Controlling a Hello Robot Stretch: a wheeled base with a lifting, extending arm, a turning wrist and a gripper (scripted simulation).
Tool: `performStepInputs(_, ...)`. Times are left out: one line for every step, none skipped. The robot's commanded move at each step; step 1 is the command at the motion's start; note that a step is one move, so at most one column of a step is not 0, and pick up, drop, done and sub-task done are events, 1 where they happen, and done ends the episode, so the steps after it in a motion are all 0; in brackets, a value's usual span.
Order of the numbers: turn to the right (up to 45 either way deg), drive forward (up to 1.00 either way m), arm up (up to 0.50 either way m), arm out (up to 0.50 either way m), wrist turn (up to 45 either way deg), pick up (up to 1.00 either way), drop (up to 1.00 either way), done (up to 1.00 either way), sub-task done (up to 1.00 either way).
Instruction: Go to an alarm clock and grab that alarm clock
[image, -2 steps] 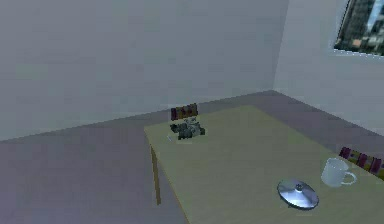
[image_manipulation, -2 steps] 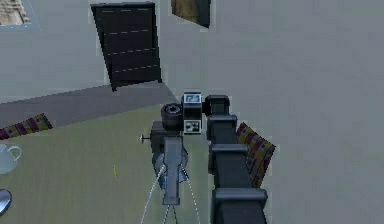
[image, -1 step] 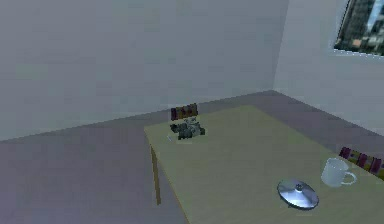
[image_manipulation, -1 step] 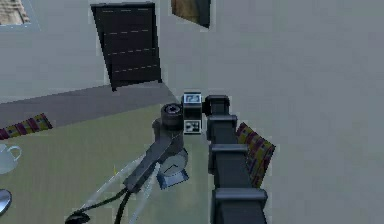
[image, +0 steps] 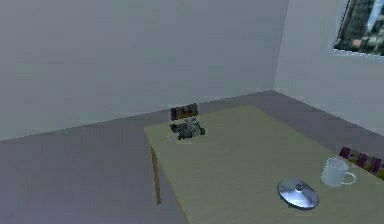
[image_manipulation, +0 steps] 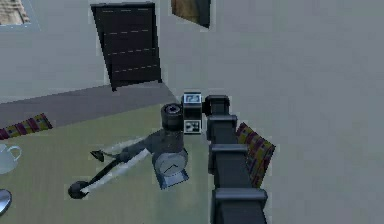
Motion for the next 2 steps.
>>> performStepInputs(0.0,0.00,0.00,0.00,45.0,0.00,0.00,0.00,0.00)
performStepInputs(0.0,0.00,0.00,0.00,18.0,0.00,0.00,0.00,0.00)
